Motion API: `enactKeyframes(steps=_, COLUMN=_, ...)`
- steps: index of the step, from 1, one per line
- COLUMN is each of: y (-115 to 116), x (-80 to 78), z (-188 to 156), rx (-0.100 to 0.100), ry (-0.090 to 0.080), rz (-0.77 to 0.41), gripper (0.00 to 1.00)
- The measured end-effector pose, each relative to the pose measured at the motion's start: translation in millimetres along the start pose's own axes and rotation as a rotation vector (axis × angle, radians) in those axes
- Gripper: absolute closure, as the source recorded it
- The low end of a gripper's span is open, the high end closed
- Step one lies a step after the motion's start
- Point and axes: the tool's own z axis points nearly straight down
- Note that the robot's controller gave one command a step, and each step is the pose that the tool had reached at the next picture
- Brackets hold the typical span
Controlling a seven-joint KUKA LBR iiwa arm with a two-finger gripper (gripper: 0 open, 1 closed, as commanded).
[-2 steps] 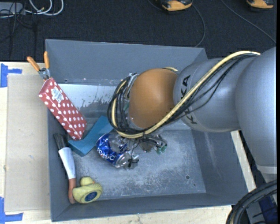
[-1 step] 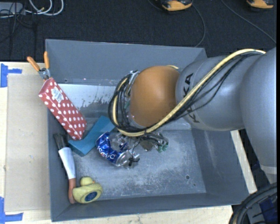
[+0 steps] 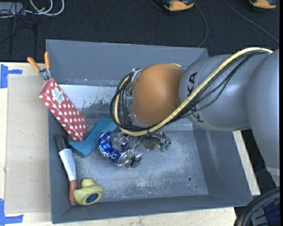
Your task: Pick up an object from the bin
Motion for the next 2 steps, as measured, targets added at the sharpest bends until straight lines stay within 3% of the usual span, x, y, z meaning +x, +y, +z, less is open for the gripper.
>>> enactKeyframes(steps=2, y=0.8, x=0.4, z=-28.1, rx=-0.001, ry=0.000, rz=0.001, gripper=1.00)
